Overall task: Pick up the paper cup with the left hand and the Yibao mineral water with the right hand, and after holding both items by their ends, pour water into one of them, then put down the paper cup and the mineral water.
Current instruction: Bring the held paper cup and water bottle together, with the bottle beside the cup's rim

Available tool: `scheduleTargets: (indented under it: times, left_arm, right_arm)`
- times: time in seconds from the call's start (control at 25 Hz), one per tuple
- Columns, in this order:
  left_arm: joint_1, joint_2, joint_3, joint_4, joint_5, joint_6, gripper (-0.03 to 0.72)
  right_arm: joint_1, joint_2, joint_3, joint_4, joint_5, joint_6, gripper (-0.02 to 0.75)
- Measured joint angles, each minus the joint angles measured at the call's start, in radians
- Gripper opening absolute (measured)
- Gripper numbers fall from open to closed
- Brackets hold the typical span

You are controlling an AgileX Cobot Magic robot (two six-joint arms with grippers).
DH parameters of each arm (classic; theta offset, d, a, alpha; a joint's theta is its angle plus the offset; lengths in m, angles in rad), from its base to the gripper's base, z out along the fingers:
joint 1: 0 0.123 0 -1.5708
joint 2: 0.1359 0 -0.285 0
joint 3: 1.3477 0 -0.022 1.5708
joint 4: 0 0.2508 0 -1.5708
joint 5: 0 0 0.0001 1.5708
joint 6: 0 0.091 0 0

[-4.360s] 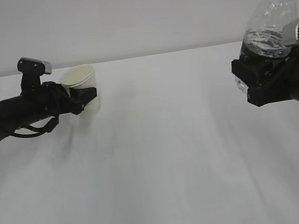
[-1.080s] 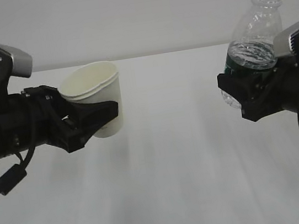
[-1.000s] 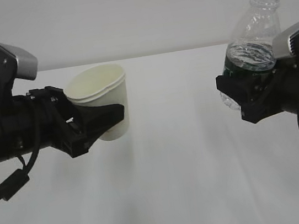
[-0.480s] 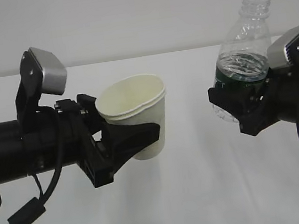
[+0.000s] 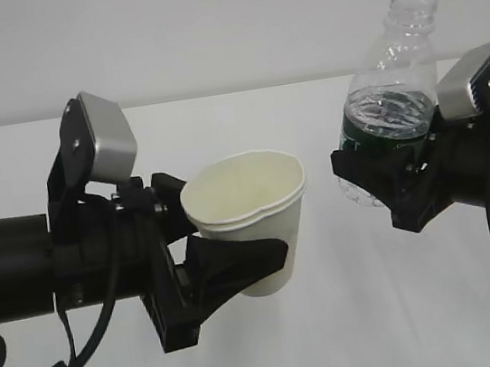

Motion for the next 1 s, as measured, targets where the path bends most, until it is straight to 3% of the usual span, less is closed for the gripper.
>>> scheduleTargets:
  times: [0.24,0.64,1.0]
  left_arm:
    - [-0.004,0.0,0.001,0.074,-0.006,-0.001,0.474]
    - [-0.004,0.0,0.001,0.08,-0.052,-0.001,0.453]
    - [-0.004,0.0,0.001,0.08,-0.053,-0.003,0.452]
  right_arm:
    - [0.0,0.0,0.0,-0.042,-0.011,0.009,0.436]
    - [0.0,0.0,-0.036,-0.129,-0.004,0.042,0.435]
    - [0.0,-0.002,-0.14,-0.282,0.072,0.155,0.435]
